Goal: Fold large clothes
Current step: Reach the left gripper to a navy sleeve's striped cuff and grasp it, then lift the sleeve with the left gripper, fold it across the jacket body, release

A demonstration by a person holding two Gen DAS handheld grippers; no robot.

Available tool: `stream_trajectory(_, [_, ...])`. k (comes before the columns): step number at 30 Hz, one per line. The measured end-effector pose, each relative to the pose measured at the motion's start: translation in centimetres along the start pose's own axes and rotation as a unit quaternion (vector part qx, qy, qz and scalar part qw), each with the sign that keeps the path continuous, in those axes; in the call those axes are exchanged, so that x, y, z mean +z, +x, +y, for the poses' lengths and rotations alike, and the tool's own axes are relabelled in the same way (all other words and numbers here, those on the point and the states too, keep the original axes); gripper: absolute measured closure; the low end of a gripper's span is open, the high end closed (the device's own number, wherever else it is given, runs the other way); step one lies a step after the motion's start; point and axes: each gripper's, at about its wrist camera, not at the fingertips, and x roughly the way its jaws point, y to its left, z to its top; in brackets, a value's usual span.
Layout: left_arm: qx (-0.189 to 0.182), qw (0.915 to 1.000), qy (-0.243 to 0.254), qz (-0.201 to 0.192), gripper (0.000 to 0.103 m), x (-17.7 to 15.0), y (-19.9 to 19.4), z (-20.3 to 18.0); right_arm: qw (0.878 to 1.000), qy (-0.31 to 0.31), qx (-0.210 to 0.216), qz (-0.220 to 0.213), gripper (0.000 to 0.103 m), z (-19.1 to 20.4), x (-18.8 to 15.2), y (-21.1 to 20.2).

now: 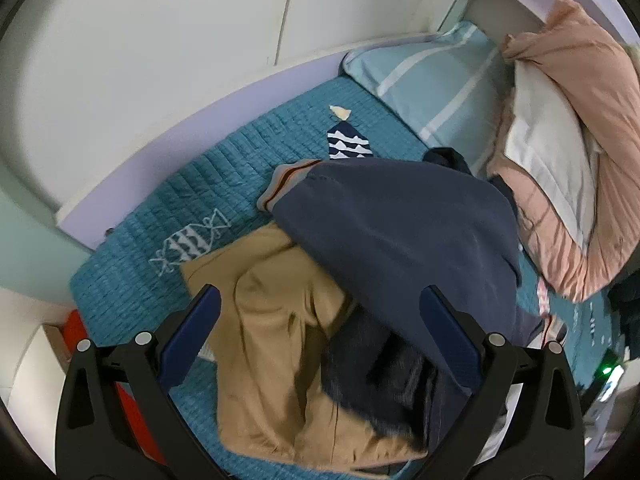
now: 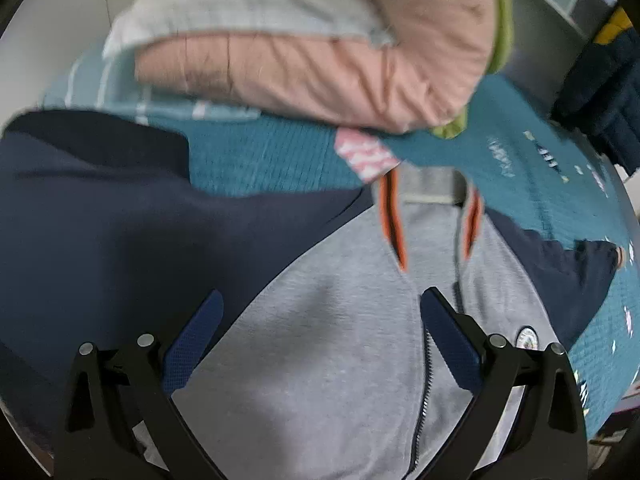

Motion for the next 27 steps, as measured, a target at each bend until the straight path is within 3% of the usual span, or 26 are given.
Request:
stream_trajectory(1, [-0.006,0.9999,-0.009,0.004,0.004,0.5,0.5,0.1,1.0,-0.005,0.004,0.001,0.031,0.1,0.0,0.3])
stream_trajectory(2, [-0.015,0.9996,-0.021,0.01,0.004,0.9,0.9,0.3,1.0,-0.006,0.02,0.003,0.039,0.1,-0.1,0.6])
stream_trajectory(5, [-0.043,0.9982,-0.036,0.022,0.004,1.8,1.8,0.4,0.994,0.031,0.099,0.022,0.045,-0.5,-0.1,1.4])
stream_trajectory(7, [-0.053,0.9971,-0.042,0.034,0.004,2.5,2.6,0.4,0.992,0.059,0.107,0.02,0.059,-1.1,-0.2,1.5])
stream_trajectory(10, [-0.072,0.9951,-0.05,0.046,0.004,3.1,3.5,0.2,0.984,0.075,0.16,0.032,0.079,-1.3,-0.1,2.0])
stream_trajectory(17, [-0.126,0.9808,-0.117,0.091,0.007,5.0,8.0,1.8,0.977,0.086,0.181,0.078,0.094,0.0,0.0,5.2])
stream_trajectory(18, [-0.124,0.9801,-0.126,0.09,0.012,5.2,8.5,2.2,0.977,0.083,0.179,0.078,0.095,0.2,0.0,5.5])
stream_trajectory(20, [-0.116,0.9817,-0.124,0.087,0.041,5.6,9.3,2.4,0.979,0.073,0.173,0.076,0.098,0.5,0.1,6.0])
stream_trajectory(21, [-0.114,0.9825,-0.12,0.085,0.05,5.7,9.5,2.4,0.98,0.07,0.172,0.076,0.098,0.7,0.1,6.4])
stream_trajectory(22, [-0.11,0.9843,-0.112,0.08,0.067,5.7,9.6,2.4,0.98,0.071,0.172,0.075,0.098,0.8,0.2,6.5])
stream_trajectory(23, [-0.116,0.9854,-0.1,0.074,0.076,5.7,9.3,2.3,0.979,0.075,0.173,0.074,0.098,0.8,0.2,6.6])
stream_trajectory(24, [-0.125,0.9854,-0.092,0.07,0.085,5.9,9.1,2.2,0.979,0.08,0.175,0.075,0.098,0.8,0.2,6.7])
stream_trajectory(27, [-0.12,0.9898,-0.063,0.044,0.09,6.2,7.1,1.1,0.979,0.078,0.177,0.071,0.099,0.8,0.1,6.9])
